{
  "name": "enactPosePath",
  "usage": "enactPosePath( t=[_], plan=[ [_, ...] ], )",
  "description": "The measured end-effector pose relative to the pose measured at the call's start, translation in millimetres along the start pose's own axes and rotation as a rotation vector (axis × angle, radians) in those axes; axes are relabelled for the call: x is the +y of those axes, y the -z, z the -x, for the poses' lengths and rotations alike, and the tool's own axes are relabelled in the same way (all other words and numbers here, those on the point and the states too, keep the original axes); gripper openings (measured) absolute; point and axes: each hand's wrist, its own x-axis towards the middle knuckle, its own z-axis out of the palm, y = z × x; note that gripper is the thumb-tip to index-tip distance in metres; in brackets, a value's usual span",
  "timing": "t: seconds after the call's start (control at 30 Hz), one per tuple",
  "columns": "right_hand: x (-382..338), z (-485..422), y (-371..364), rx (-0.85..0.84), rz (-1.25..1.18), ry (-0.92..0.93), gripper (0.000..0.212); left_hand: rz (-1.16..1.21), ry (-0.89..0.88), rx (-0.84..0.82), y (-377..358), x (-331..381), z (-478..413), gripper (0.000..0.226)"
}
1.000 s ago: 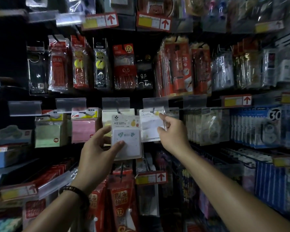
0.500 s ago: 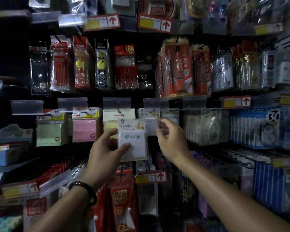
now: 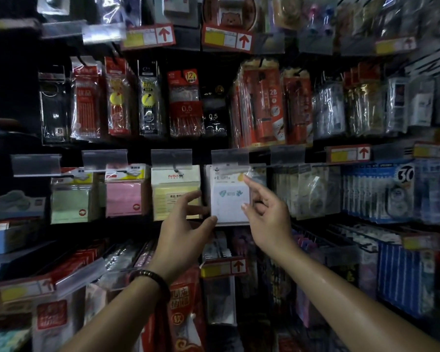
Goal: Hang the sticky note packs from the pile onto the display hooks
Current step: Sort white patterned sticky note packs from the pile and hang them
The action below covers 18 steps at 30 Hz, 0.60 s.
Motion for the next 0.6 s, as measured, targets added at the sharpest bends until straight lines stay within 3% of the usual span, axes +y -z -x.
enactPosePath(
  t=[0.27, 0.6],
  plan=[
    [2, -23, -8, 0.004, 0.022, 0.052, 0.060, -0.117, -0.087, -0.055, 9, 5, 2, 0.061],
    [16, -37, -12, 0.018, 0.086, -0.057, 0.060, -0.274, -0.132, -0.172, 9, -4, -11, 0.069]
  ],
)
